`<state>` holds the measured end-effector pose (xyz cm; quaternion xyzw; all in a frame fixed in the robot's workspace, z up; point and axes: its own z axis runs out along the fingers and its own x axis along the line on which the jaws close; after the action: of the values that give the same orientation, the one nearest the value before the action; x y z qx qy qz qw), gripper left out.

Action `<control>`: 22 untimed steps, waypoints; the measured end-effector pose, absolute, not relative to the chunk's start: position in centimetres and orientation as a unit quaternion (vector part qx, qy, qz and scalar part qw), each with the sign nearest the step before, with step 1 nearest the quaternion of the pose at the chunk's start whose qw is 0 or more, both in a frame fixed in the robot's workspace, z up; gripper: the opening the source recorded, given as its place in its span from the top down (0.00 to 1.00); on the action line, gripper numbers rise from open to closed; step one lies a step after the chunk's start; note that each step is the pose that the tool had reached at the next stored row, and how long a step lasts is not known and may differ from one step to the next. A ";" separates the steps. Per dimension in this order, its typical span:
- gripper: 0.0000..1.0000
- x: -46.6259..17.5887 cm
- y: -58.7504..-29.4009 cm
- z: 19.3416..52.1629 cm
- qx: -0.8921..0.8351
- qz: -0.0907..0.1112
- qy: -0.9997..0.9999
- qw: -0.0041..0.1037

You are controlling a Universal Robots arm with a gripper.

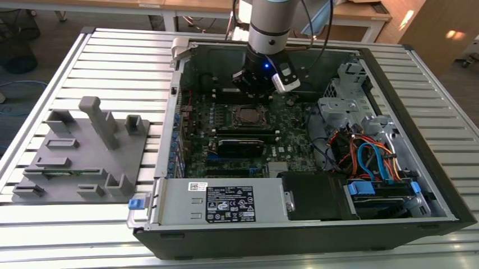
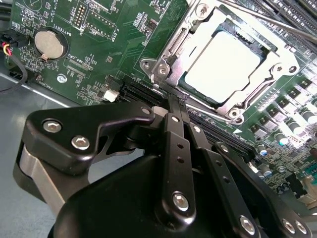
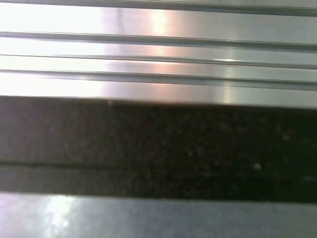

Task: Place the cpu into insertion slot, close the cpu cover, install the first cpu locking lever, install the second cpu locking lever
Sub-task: 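Install the first cpu locking lever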

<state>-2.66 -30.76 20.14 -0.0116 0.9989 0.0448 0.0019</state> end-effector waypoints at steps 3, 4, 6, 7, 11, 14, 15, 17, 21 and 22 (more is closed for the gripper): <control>0.90 -2.7 -30.8 20.1 -0.012 0.045 0.999 0.002; 0.90 -2.6 -30.8 20.2 -0.012 0.044 0.999 0.002; 0.90 -2.6 -30.8 20.1 -0.012 0.041 0.999 0.002; 0.90 -2.6 -30.8 20.1 -0.012 0.040 0.999 0.002; 0.90 -2.6 -30.8 19.9 -0.012 0.039 0.999 0.002; 0.90 -2.6 -30.8 19.9 -0.012 0.039 0.999 0.002; 0.90 -2.6 -30.8 19.9 -0.012 0.039 0.999 0.002; 0.90 -2.6 -30.8 19.9 -0.012 0.039 0.999 0.002; 0.90 -2.6 -30.8 20.1 -0.012 0.039 0.999 0.002; 0.90 -2.6 -30.8 20.1 -0.012 0.039 0.999 0.002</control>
<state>-2.57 -30.75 20.08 -0.0116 0.9992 0.0394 0.0018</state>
